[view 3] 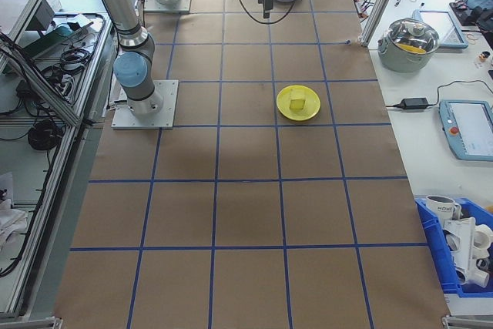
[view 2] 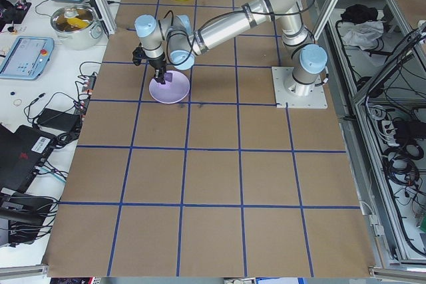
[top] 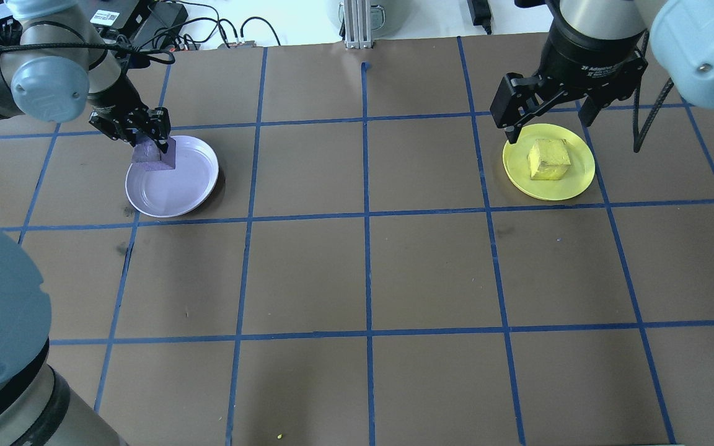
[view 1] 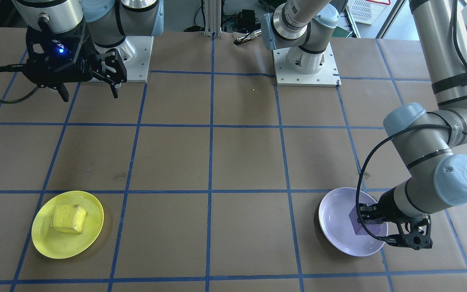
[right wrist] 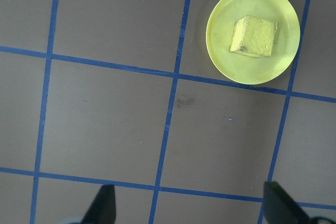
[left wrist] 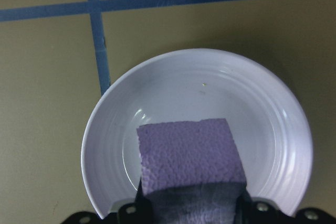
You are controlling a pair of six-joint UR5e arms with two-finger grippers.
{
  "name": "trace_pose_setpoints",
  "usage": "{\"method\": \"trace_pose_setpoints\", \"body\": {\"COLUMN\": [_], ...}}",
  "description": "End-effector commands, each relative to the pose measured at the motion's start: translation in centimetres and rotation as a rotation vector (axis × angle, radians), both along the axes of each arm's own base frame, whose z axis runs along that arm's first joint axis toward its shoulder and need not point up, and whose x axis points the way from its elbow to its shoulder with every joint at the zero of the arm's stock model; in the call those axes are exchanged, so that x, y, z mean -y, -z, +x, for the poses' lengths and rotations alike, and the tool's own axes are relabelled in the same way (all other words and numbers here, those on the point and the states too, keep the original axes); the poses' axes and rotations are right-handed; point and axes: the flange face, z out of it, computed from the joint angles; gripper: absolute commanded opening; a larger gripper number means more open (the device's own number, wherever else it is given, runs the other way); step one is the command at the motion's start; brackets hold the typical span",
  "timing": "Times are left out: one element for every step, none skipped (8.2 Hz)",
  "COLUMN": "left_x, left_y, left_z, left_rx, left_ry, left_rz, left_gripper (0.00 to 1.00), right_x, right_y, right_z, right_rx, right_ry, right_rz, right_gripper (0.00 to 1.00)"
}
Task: Sort blocks by color into plates
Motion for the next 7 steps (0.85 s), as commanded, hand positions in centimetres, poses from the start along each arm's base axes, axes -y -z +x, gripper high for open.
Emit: {"method": "trace_pose_setpoints", "body": {"left_x": [0.3, 0.2, 0.0, -0.3, -0.7, -1.7, -2.9], "left_y": [2.1, 1.7, 0.5, -0.3, -1.7, -4.4, -7.4], "left_z": [0.6, 0.4, 0.4, 0.2, -0.7, -1.4, -2.8], "left_rx": [0.031, 0.029, 0.032, 0.031, 0.034, 0.025, 0.032], "left_ry": [0.010, 0.004, 0.004, 0.002, -0.016, -0.096, -0.113], "left_rz": [0.026, 0.030, 0.015, 0.017, 0.014, 0.003, -0.017], "left_gripper": [0.85, 1.00, 1.00, 1.00, 1.00, 1.00, 1.00], "right_x": [0.1, 0.1, -0.1, -0.1, 0.3, 0.2, 0.3], "right_y": [-0.2, 0.1, 0.0, -0.1, 0.3, 0.2, 0.3], "right_z": [0.0, 0.0, 0.0, -0.2, -0.1, 0.0, 0.0], "right_rx": [-0.009, -0.010, -0.011, -0.010, -0.009, -0.007, -0.006], "right_ry": [0.003, -0.005, -0.005, -0.002, -0.002, -0.005, -0.005], "right_rz": [-0.013, 0.001, 0.009, 0.006, 0.006, 0.003, 0.003], "right_gripper": [1.00, 1.00, 1.00, 1.00, 1.00, 1.00, 1.00]}}
